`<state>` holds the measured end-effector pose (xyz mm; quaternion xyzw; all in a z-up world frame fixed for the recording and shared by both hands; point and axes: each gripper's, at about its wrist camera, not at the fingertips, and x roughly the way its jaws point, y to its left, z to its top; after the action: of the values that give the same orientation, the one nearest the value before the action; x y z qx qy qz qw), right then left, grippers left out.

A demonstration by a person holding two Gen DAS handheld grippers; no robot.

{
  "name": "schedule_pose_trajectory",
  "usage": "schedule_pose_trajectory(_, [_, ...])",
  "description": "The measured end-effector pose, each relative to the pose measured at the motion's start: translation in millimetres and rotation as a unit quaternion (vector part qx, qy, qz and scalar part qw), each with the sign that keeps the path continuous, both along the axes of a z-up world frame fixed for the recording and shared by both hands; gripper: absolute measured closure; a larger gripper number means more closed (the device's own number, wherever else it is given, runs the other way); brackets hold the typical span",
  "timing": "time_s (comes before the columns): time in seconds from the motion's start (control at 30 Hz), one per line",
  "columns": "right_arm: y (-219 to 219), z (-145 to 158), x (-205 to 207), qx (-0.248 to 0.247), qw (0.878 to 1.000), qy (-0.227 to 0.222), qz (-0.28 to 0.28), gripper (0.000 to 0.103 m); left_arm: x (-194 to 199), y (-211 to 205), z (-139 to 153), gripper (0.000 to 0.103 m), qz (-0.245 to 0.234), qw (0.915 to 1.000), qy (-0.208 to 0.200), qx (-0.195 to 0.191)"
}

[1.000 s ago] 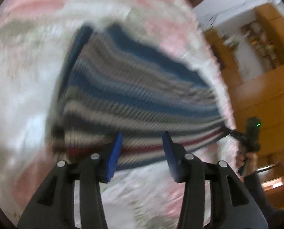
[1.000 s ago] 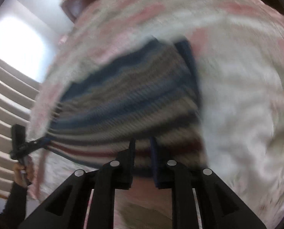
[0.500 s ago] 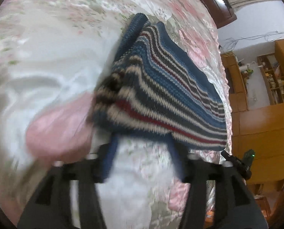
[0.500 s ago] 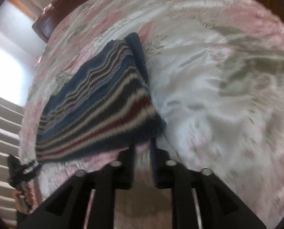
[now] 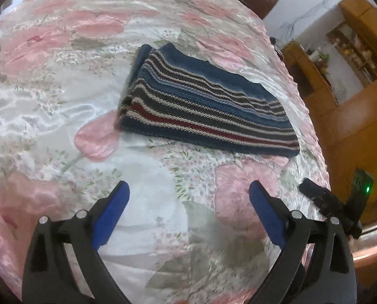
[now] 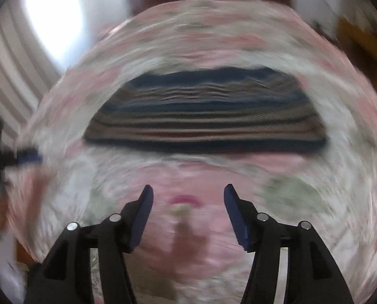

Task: Fold small clothes
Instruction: 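Release the folded sweater and open both tools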

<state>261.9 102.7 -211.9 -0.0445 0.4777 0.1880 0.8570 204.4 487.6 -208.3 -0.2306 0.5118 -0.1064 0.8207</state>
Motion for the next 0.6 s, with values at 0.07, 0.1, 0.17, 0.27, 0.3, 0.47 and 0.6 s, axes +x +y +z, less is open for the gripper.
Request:
schedule_pose_trajectory(0.07, [50, -2, -10, -0.039, 0.998, -0.023, 0.051, 0.041, 9, 13, 3, 0.008, -0.007, 0.9999, 0.006, -0.004])
schedule_pose_trajectory(0.1, [68, -4, -11, -0.047, 0.996, -0.027, 0.069, 0.041, 17, 27, 3, 0.008, -0.007, 0.9998, 0.013, -0.010])
schedule_pose_trajectory(0.17, [100, -7, -12, -0.051, 0.993, -0.036, 0.099, 0.041, 36, 43, 0, 0.008, -0.005, 0.9994, 0.026, -0.021])
schedule_pose_trajectory(0.27, [144, -13, -6, -0.059, 0.987, -0.056, 0.135, 0.041, 72, 71, -8, 0.008, -0.006, 0.9986, 0.044, -0.027])
schedule_pose_trajectory(0.3, [161, -16, -1, -0.066, 0.984, -0.067, 0.150, 0.041, 85, 78, -12, 0.008, -0.008, 0.9982, 0.051, -0.032])
schedule_pose_trajectory(0.47, [202, -36, 18, -0.079, 0.976, -0.080, 0.185, 0.041, 158, 109, -48, 0.008, -0.002, 0.9950, 0.079, -0.062])
schedule_pose_trajectory(0.6, [225, -54, 32, -0.111, 0.967, -0.102, 0.207, 0.041, 201, 114, -73, 0.008, -0.008, 0.9902, 0.089, -0.107])
